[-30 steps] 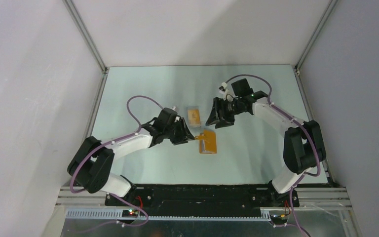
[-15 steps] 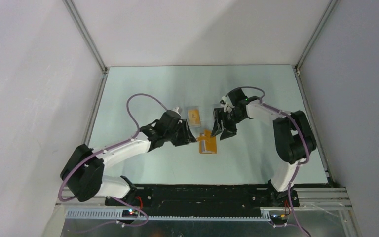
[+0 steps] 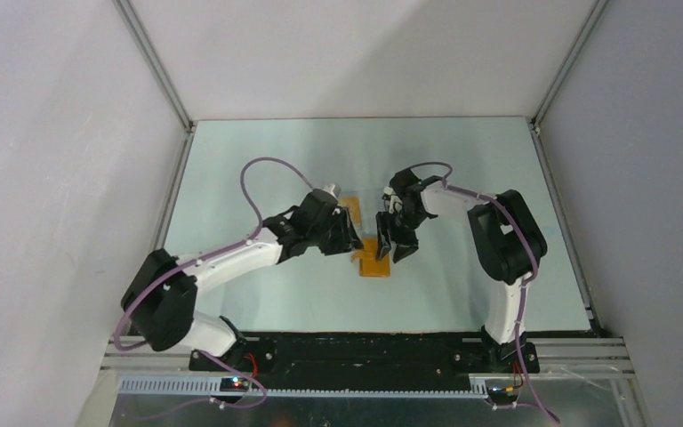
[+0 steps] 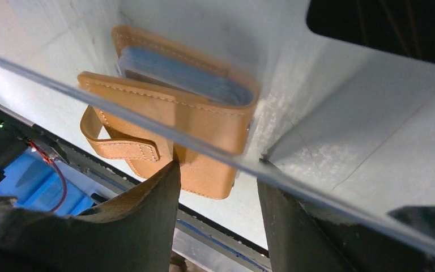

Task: Put the credit cards into the card holder
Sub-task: Close the card holder at the center of the board.

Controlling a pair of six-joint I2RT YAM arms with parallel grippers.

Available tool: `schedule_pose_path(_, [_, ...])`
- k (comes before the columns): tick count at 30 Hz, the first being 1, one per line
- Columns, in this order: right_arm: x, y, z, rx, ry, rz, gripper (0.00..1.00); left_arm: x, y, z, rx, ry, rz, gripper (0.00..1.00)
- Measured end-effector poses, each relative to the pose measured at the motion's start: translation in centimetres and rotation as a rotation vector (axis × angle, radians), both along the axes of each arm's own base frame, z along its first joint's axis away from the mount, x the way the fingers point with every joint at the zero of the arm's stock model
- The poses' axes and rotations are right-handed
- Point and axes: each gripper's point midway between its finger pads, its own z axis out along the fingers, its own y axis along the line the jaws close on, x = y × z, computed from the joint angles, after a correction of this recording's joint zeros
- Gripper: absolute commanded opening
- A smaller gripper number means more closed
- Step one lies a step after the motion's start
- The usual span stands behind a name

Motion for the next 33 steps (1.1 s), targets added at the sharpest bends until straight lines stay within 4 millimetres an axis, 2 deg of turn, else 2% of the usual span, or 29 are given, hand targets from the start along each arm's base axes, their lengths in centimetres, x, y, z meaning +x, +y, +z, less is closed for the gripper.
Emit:
schedule_pose_path(5, [0.2,0.1,-0.3,-0.044,0.006,0.016,0.49,1.2,-2.2,-0.2,0.005,0.014,-0.029,0.36])
schedule_pose_path(10, [0.2,0.0,-0.5,-0.06,0.028,0.019,0.42,1.6,-4.4,-2.8,0.04,0.074,-0.065,0.26])
schedule_pose_path(13, [0.2,0.0,-0.6,-0.049,0.038,0.021,0.4,1.5,-5.1,-4.8,0.069,0.112,-0.078,0.24])
schedule_pose_path(18, [0.4,0.0,-0.5,0.0,0.075,0.001,0.41,1.1,-4.9,-6.8,0.105,0.159,-0.068,0.22])
schedule_pose_path(22, [1.0,0.3,-0.3,0.045,0.067,-0.009,0.42,1.1,-4.8,-7.0,0.11,0.162,-0.056,0.22])
schedule_pose_path(33, [3.1,0.6,0.3,0.201,0.023,-0.056,0.33,1.8,-4.1,-7.4,0.119,0.162,-0.029,0.14])
